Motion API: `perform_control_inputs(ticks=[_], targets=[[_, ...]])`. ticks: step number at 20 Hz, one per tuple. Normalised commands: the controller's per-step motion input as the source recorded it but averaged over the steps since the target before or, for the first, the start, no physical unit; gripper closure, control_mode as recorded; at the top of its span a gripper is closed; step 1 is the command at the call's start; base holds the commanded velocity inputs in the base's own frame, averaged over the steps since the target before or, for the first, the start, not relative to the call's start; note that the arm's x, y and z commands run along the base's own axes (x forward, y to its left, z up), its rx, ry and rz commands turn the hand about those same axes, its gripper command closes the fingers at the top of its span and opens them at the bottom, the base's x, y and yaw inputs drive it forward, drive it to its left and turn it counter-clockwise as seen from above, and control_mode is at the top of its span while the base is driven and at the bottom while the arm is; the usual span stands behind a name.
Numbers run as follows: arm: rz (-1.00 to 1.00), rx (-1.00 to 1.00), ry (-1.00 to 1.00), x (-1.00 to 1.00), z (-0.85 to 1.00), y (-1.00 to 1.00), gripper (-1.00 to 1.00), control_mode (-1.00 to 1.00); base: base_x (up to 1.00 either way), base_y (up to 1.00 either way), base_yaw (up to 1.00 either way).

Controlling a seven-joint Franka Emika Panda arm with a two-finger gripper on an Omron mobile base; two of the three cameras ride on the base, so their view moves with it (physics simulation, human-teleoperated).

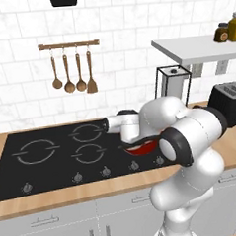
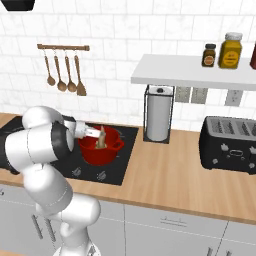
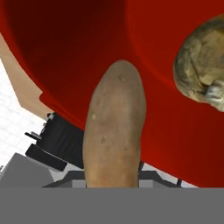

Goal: Put the onion and sweet potato in the pot. Retrieve the spatula and lightly stir the vegetables in the pot.

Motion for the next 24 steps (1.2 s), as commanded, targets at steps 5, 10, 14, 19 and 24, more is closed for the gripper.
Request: perform_control_inputs(ticks=[5, 10, 14, 19, 24], targets=[[0.04, 0.0, 0.0, 0.0, -0.01, -0.05, -1.0, -1.0, 0.0, 0.0, 0.0], [0.03, 0.0, -0.01, 0.0, 0.02, -0.03, -1.0, -1.0, 0.0, 0.0, 0.0], [0.03, 0.0, 0.0, -0.07, 0.43, 0.0, -1.0, -1.0, 0.0, 0.0, 0.0], [0.02, 0.12, 0.04, -0.4, 0.99, 0.03, -1.0, -1.0, 0.0, 0.0, 0.0], [0.03, 0.25, 0.13, -0.9, 0.8, 0.0, -1.0, -1.0, 0.0, 0.0, 0.0]])
